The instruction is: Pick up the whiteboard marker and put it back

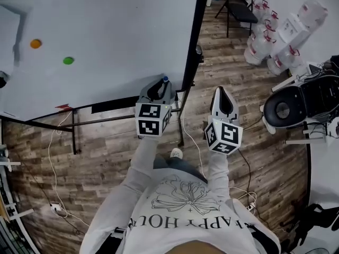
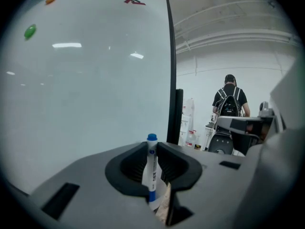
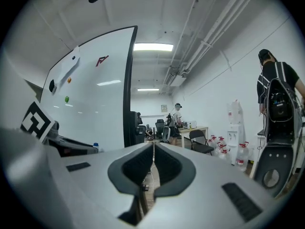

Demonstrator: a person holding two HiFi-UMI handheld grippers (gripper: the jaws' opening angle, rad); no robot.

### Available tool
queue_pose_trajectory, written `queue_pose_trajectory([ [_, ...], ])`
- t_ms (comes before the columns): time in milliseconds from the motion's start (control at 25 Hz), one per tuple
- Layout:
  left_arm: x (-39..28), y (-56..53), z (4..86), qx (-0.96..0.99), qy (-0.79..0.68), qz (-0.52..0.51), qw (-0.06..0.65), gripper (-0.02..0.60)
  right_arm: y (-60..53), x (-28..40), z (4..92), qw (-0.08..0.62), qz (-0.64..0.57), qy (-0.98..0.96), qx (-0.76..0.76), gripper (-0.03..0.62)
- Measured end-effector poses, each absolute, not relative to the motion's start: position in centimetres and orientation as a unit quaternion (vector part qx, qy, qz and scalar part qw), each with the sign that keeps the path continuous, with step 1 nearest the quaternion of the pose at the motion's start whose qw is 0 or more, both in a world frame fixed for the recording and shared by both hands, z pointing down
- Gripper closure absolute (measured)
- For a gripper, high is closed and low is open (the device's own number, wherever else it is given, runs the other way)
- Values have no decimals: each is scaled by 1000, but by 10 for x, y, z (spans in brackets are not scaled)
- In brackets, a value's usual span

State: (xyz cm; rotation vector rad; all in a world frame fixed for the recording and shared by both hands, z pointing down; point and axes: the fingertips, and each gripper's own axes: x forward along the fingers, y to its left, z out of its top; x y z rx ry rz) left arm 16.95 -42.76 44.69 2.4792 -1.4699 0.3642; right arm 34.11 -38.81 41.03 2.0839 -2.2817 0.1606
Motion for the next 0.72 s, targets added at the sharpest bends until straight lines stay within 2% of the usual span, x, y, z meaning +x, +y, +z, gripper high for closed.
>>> queue_pose_trajectory([
  [360,109,-417,399,838,-533,87,81,517,-392,283,395,18,40,-762,646,586],
  [720,40,-412,393,812,-570,92,83,518,-403,223,386,18,38,-785,618,586],
])
